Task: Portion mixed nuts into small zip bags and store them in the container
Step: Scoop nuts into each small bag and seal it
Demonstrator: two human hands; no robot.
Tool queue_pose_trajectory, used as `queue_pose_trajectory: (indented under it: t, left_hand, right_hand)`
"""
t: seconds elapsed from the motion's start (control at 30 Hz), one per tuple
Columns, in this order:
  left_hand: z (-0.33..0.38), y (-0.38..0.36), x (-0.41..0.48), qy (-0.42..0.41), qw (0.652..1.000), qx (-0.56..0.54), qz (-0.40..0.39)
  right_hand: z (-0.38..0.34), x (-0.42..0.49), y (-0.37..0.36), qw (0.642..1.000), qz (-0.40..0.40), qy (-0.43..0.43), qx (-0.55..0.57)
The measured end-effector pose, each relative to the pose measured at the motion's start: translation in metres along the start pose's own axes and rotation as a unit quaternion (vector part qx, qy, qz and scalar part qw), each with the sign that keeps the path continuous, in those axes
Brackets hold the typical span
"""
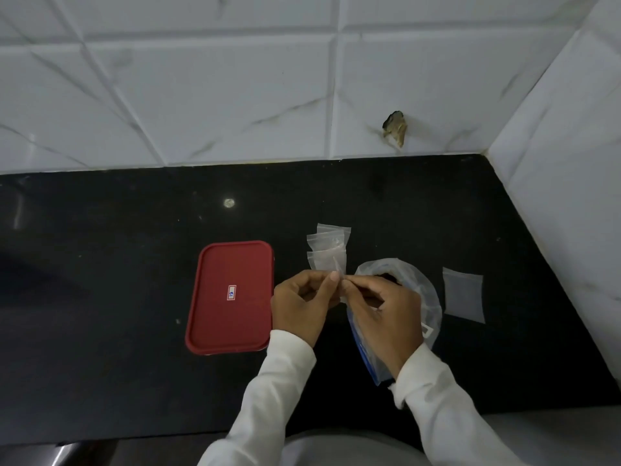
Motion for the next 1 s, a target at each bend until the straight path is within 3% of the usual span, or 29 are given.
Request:
queue_pose_trajectory:
  t: [0.27,0.47,0.57,0.63,0.7,0.9,0.97,1.0]
  left_hand:
    - [-0.001,-0.001,0.006,-0.051,0.992,0.120,-0.006]
    - [0.021,0.002,0.009,-0.145,0.944,0.298,0.009]
    - [0.023,-0.004,0.009,-0.158,0.938,0.309,-0.024]
    - [0.024,-0.010,0.007,-0.182,0.929,0.321,-0.040]
    - [0.027,-0.015,0.005,-0.222,0.912,0.341,-0.056]
    - [0.034,-0.025,0.006,-0.255,0.830,0.483,-0.108]
    - [0.038,-0.024,0.008,-0.274,0.832,0.475,-0.084]
    - [0.040,-0.020,0.010,-0.280,0.849,0.444,-0.063]
  right_hand:
    - [-0.003,0.002,0.001,0.999,-0.003,-0.019,-0.043]
    - [0.008,0.012,0.009,0.987,0.040,-0.025,-0.153]
    - [0.012,0.020,0.004,0.965,-0.057,-0.089,-0.238]
    - [0.011,0.021,0.001,0.959,-0.108,-0.133,-0.227]
    - [0.004,0.025,0.004,0.975,-0.090,-0.114,-0.170]
    - [0.000,0.035,0.008,0.960,-0.106,-0.100,-0.238]
    - [-0.005,0.035,0.008,0.964,-0.113,-0.088,-0.224]
    - [-0.006,0.036,0.010,0.964,-0.118,-0.095,-0.218]
Point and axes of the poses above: each hand's wrist, its own x-axis towards the middle knuckle, its own y-axis out of the back of the hand, z = x × y, the point moved 5 cm from there along x, towards the middle knuckle, and after that the axes turned 9 degrees about -y, right-handed, at the moved point
